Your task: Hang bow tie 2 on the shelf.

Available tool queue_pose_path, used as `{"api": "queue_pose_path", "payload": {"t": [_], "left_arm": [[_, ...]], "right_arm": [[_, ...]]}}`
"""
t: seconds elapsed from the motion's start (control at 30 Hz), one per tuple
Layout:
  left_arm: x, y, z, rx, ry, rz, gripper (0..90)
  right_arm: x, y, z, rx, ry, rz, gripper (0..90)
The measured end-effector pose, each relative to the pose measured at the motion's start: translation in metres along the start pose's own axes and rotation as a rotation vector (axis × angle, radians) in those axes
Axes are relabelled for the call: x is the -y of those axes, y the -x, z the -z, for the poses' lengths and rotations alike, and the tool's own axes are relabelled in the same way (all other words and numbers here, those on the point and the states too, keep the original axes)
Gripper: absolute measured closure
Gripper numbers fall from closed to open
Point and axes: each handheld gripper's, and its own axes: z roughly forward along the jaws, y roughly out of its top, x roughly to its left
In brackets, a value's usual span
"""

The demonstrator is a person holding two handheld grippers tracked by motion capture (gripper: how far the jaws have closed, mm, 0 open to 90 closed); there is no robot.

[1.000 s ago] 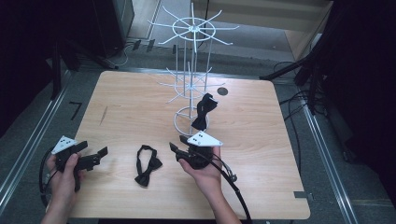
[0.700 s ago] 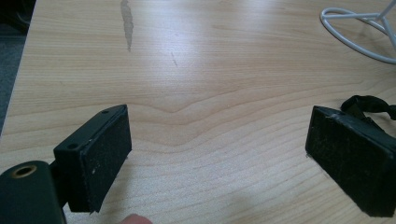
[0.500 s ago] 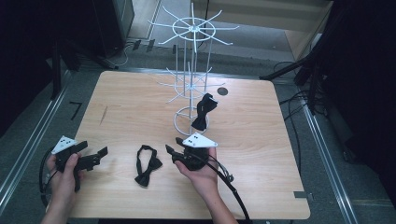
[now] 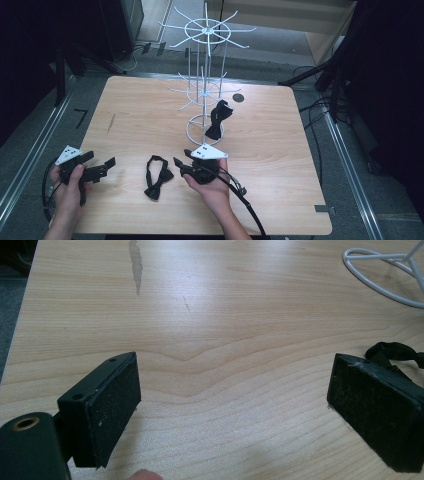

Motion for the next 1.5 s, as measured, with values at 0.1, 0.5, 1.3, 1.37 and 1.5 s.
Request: {"api": "queue_pose_path", "payload": {"t": [0.1,0.5,1.3,1.37,1.5], "left_arm": [[0.0,0.0,0.0,0.0,0.0,0.0,7.7],[0.0,0.0,0.0,0.001,0.0,0.002,7.7],[0.0,0.0,0.0,0.001,0.002,0.002,7.7],[0.0,0.0,0.0,0.001,0.001,0.002,7.7],[0.0,0.0,0.0,0.001,0.001,0.002,7.7]], "right_arm": [[0.001,-0.001,-0.002,-0.003,-0.003,-0.001,53.2],[0.002,-0.008,-0.01,-0.018,-0.017,0.003,53.2],[0.005,-0.023,-0.035,-0.04,-0.073,-0.006,51.7],[0.006,-0.024,-0.037,-0.041,-0.079,-0.006,51.2],[0.007,-0.026,-0.042,-0.049,-0.097,-0.006,48.7]]}}
